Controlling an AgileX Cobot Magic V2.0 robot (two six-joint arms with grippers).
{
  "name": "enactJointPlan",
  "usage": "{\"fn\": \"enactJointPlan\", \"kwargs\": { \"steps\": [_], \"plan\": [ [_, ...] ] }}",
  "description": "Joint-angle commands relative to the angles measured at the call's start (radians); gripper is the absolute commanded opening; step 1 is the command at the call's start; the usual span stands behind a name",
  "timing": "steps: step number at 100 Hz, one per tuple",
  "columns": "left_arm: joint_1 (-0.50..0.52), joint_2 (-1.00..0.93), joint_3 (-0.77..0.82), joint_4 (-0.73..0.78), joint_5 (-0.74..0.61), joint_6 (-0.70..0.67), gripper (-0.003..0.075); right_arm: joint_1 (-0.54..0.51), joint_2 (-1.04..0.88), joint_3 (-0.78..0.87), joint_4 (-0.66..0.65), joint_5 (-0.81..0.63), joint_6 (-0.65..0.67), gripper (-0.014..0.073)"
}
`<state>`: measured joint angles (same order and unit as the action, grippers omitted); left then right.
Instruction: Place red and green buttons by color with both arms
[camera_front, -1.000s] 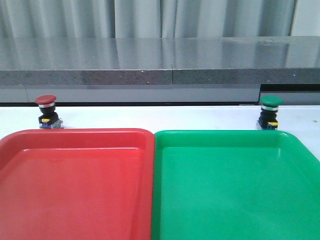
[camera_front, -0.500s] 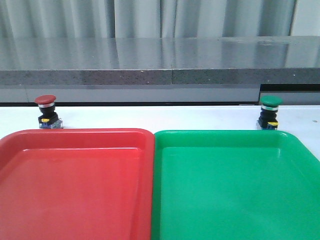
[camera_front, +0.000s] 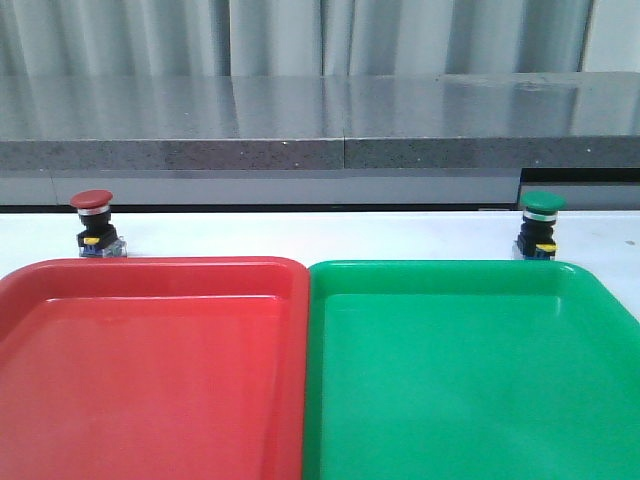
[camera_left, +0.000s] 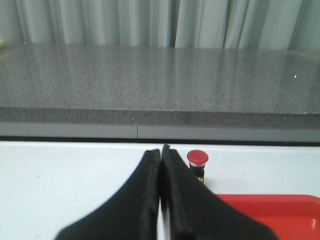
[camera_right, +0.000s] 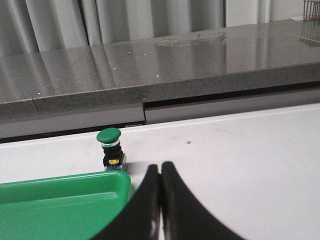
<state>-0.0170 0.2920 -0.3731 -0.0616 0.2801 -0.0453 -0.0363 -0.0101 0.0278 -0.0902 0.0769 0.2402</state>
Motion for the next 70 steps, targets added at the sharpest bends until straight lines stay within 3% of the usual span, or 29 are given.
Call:
{"fn": "enactJointPlan", "kwargs": {
  "steps": [1, 13, 20, 32, 39, 70],
  "plan": [
    [0.003, 0.112, -0.079, 0.014, -0.048, -0.003, -0.0018, -0.005, -0.023, -0.019, 0.000, -0.077, -0.004, -0.0063],
    [0.003, 0.243, -0.142, 0.012, -0.048, -0.003, 0.0071, -0.005, -0.023, -0.019, 0.000, -0.077, -0.004, -0.0063],
    [0.003, 0.314, -0.176, 0.012, -0.050, -0.003, 0.0205, -0.005, -0.023, -0.019, 0.000, -0.077, -0.004, -0.0063],
    [0.003, 0.430, -0.231, -0.006, -0.062, -0.003, 0.0510, -0.005, -0.023, -0.019, 0.000, -0.077, -0.004, -0.0063],
    [0.003, 0.503, -0.264, -0.006, -0.063, -0.003, 0.0600, -0.005, -0.023, -0.019, 0.000, -0.077, -0.004, -0.0063],
    [-0.069, 0.851, -0.513, -0.008, 0.079, -0.003, 0.0540, -0.005, -0.023, -0.019, 0.000, -0.077, -0.004, -0.0063]
  ]
}}
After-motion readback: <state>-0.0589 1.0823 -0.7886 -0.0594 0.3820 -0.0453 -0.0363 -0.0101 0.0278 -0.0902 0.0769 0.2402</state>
